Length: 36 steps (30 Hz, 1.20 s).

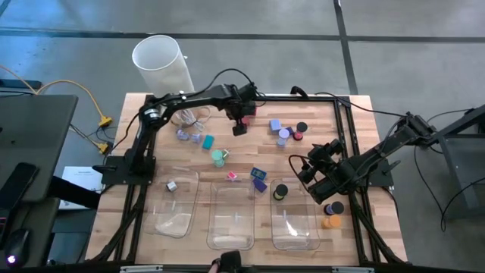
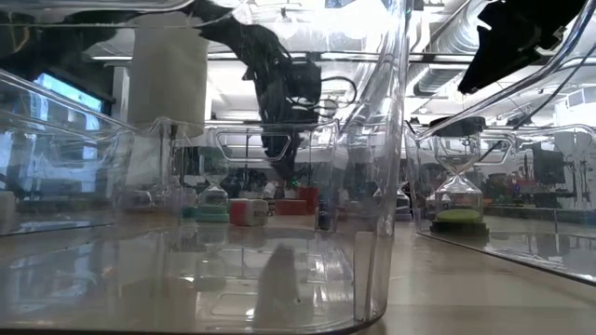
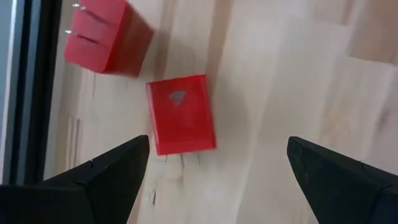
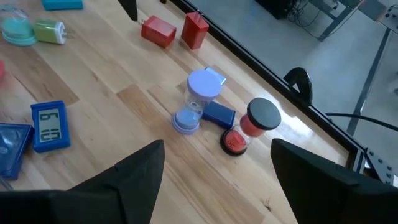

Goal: Pick & Place Office items
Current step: Put the middle red adapter into the left bin

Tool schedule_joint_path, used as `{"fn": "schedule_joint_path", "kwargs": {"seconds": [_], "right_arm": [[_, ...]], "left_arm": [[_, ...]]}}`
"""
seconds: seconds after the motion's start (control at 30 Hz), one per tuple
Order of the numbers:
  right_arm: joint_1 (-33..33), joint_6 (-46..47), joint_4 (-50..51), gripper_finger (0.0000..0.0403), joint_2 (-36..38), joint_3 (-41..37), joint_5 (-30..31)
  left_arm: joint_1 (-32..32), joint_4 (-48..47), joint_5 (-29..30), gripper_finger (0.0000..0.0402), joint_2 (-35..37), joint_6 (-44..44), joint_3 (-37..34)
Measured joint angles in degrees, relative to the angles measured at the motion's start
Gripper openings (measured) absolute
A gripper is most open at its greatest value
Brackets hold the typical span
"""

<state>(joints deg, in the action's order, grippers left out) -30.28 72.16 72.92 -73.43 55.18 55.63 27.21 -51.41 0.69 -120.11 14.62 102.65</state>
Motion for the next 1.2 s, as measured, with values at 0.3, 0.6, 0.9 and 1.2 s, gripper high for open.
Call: {"fn": "schedule_joint_path", "kwargs": {"seconds": [0.3,0.6,0.9,1.2], "right_arm": [[0.0,-0.4,-0.1,0.0284,0.0,0.0,0.2],[0.0,-0.4,-2.6,0.0284,0.0,-3.8,-0.1],[0.1,-0.4,-3.8,0.0284,0.0,-5.2,-0.1],[0.1,-0.4,-3.8,0.0284,0.0,-5.3,-0.1]], "left_arm": [[0.2,1.8,0.3,0.0374,-2.7,-2.3,0.0],[0.8,4.5,-0.4,0.0374,-3.8,-7.2,0.0],[1.7,4.6,1.8,0.0374,-5.3,-9.1,0.0],[1.6,4.2,1.9,0.0370,-5.4,-9.0,0.0]]}}
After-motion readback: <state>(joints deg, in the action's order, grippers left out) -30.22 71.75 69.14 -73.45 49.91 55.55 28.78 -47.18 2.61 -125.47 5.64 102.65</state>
